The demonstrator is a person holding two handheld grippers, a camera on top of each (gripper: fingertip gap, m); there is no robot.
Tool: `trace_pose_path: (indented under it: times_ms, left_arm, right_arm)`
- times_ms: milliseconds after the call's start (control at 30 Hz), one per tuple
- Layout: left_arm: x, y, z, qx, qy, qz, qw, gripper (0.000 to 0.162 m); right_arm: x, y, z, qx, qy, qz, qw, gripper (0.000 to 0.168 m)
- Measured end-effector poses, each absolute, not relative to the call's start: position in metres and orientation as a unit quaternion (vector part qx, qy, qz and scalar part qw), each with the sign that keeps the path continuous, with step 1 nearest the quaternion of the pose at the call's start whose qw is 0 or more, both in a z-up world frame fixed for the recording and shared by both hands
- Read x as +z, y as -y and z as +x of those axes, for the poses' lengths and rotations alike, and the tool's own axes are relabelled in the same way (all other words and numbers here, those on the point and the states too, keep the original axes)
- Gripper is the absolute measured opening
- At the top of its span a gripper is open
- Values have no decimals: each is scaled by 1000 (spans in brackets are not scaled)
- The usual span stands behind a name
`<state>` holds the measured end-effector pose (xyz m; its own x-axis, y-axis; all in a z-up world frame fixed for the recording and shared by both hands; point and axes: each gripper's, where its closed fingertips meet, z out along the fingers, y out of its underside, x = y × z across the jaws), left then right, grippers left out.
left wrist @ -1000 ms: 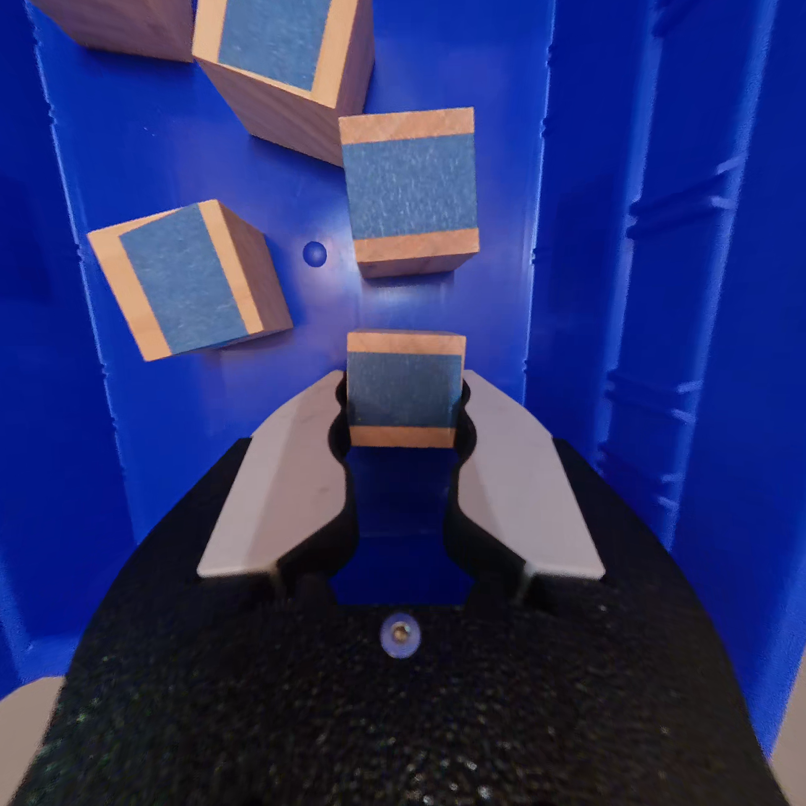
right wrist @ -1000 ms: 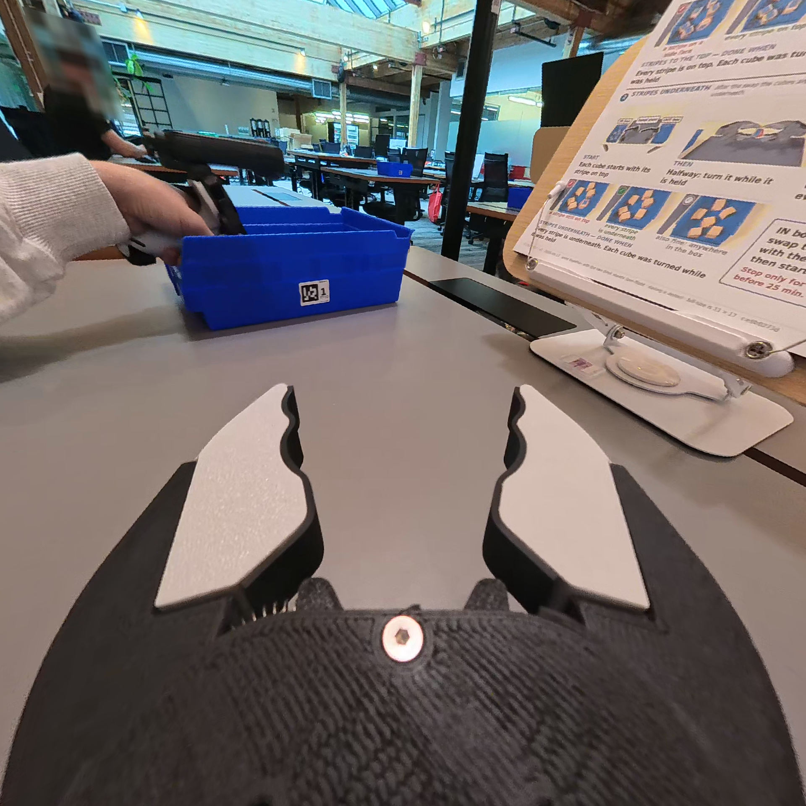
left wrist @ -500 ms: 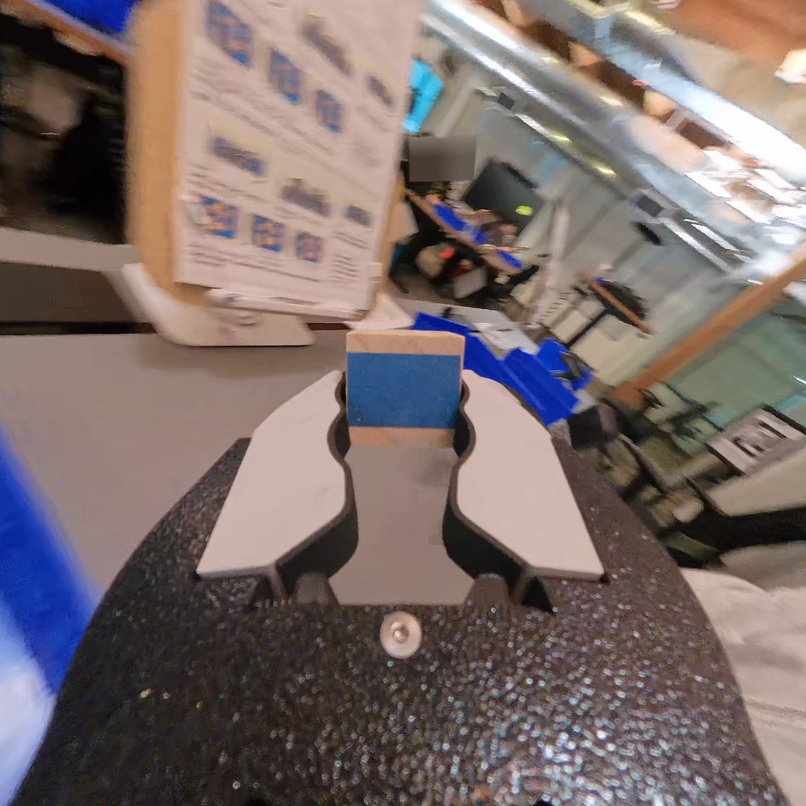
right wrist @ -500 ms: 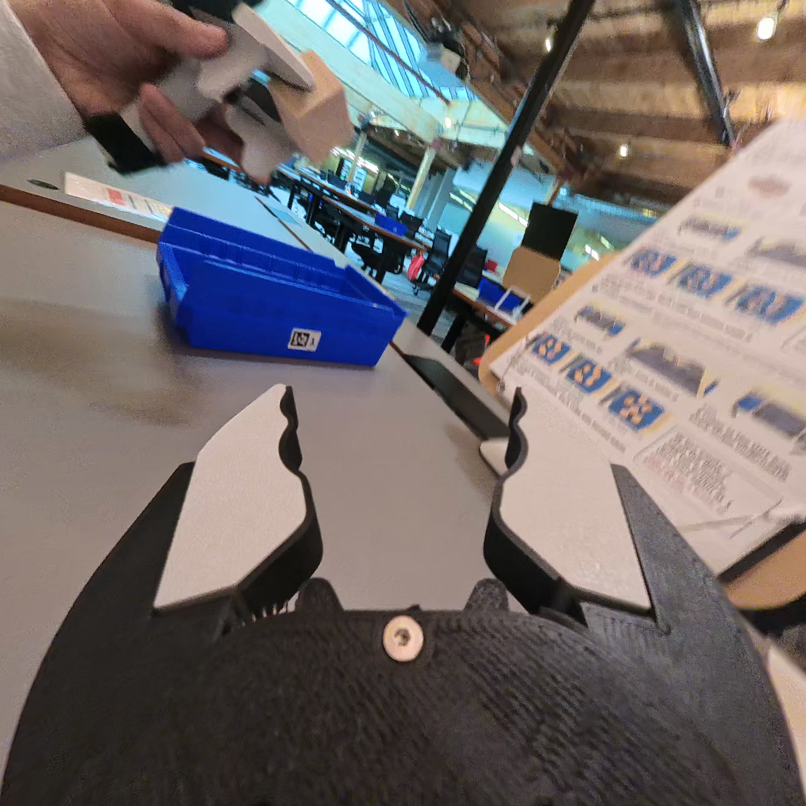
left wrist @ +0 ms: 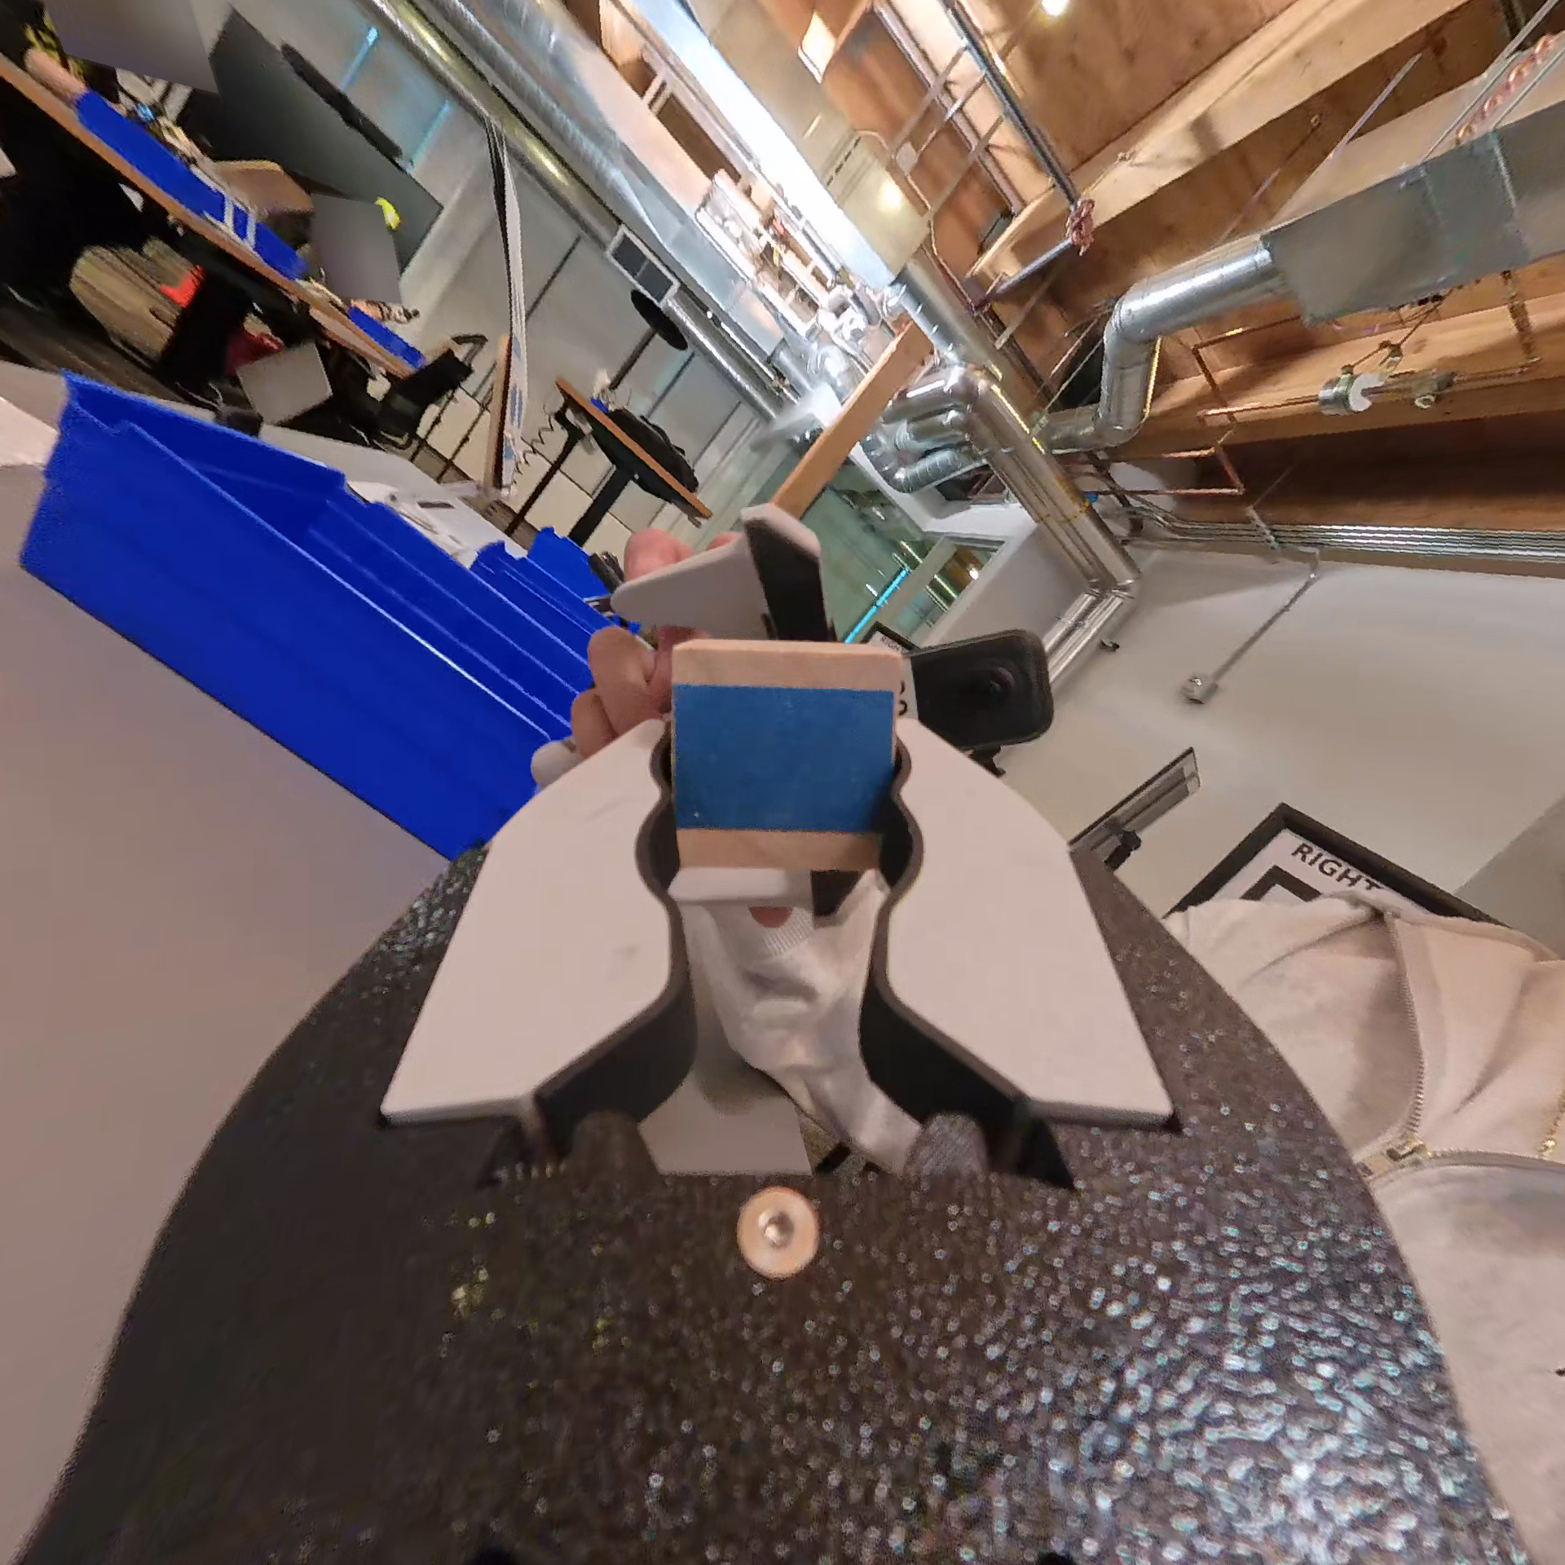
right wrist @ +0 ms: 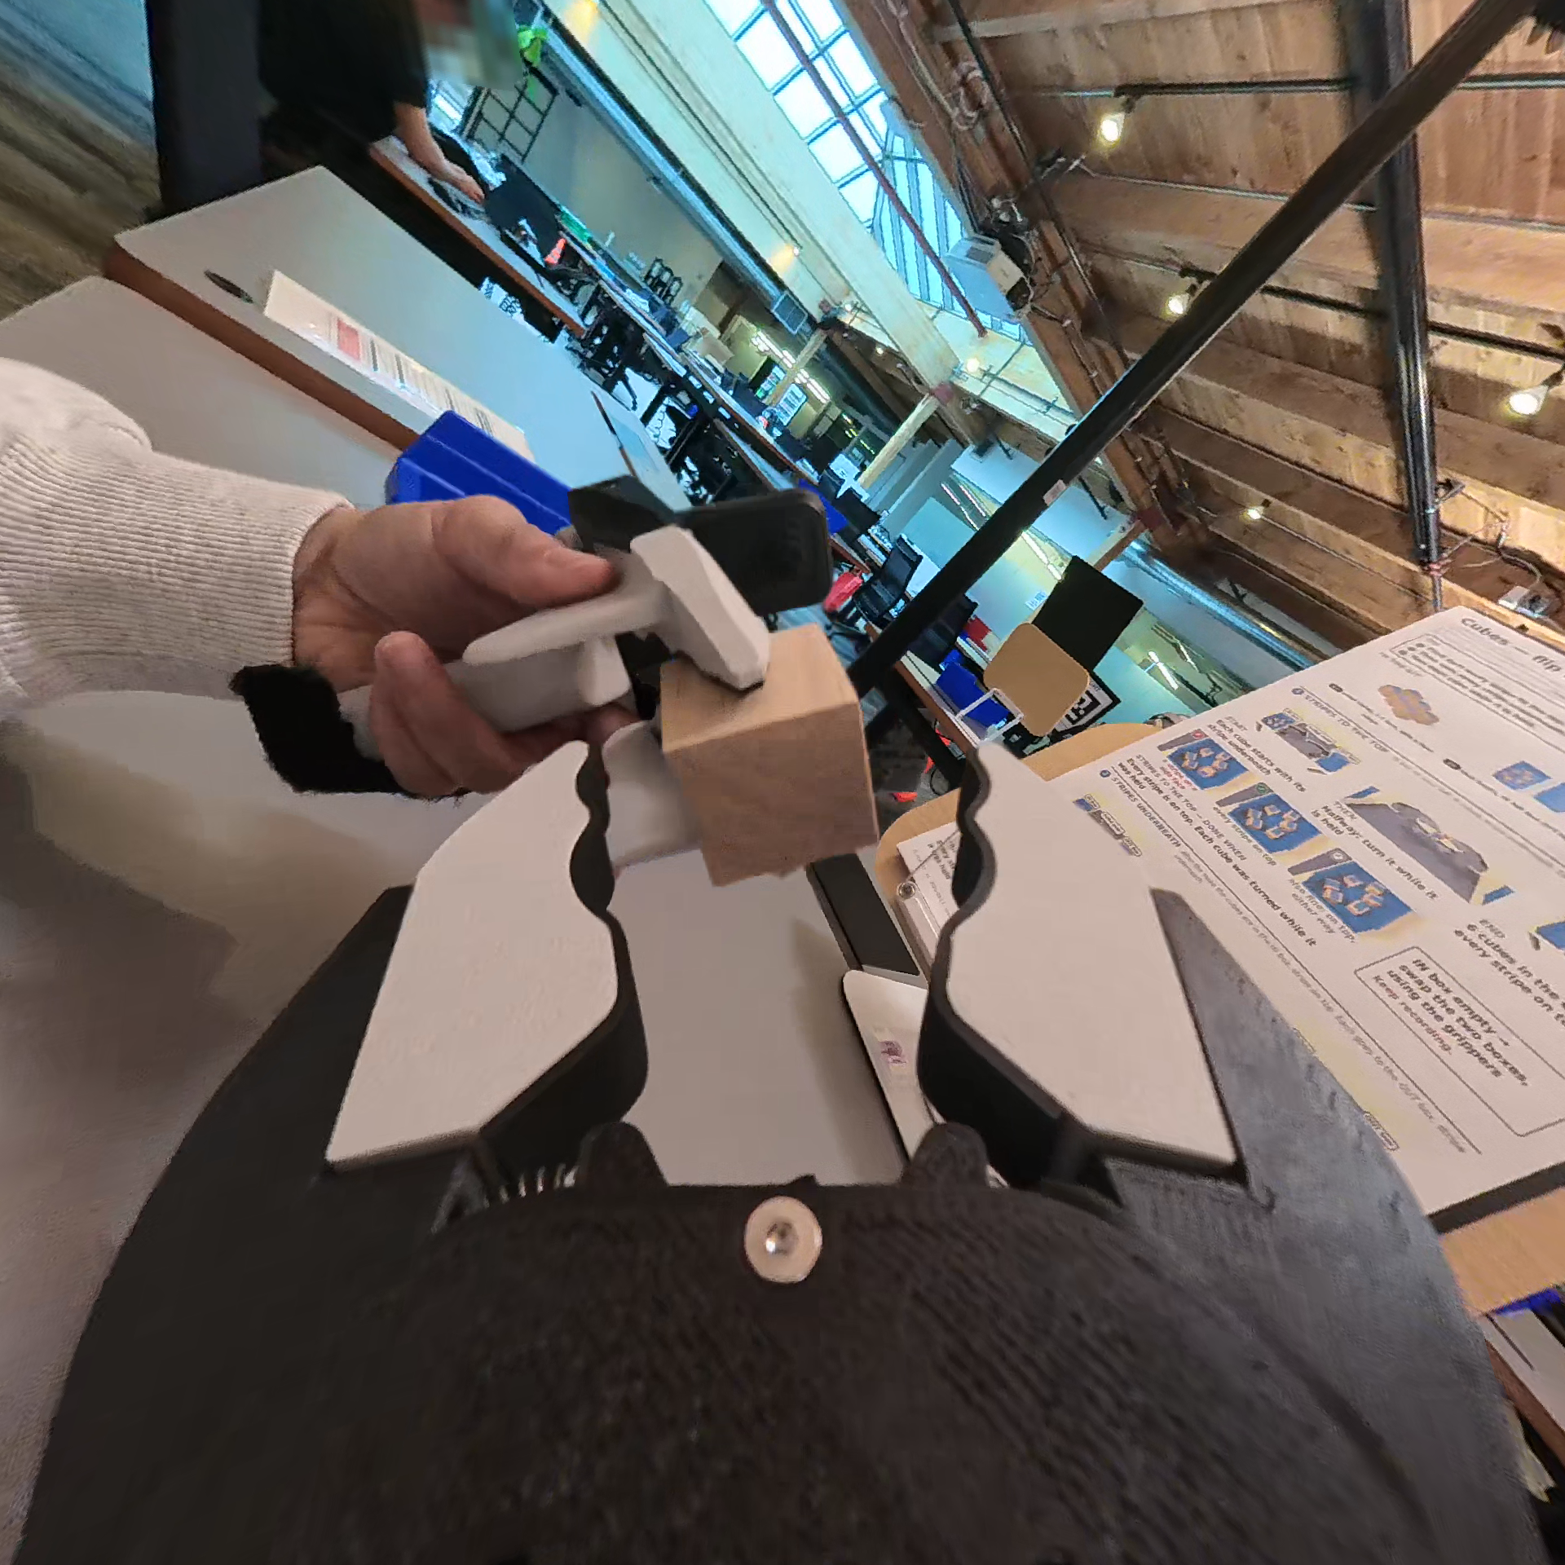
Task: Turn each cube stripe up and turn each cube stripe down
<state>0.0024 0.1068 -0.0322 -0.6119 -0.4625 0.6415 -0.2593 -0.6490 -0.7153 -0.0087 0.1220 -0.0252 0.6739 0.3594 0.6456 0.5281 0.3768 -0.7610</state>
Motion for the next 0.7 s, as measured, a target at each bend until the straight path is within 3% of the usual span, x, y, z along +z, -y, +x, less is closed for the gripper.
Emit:
trace_pose_path:
  times_ms: [233,533,633,700]
  left_arm:
    - [-40,-99,9,-798,-409,-440,38,44]
    - [-48,-101,8,-803,-401,-440,38,44]
    - [-50,-108,11,-790,-400,-456,90,68]
    - [-56,-112,11,-771,-415,-464,132,76]
  right_arm:
    - [-31,-113,-10,-39,444,-542,712,46]
    - [-40,-115,-11,-16,466,-574,673,45]
    - [-36,-111,-1,-17,468,-589,659,45]
    - [-33,-106,19,-41,483,-609,628,45]
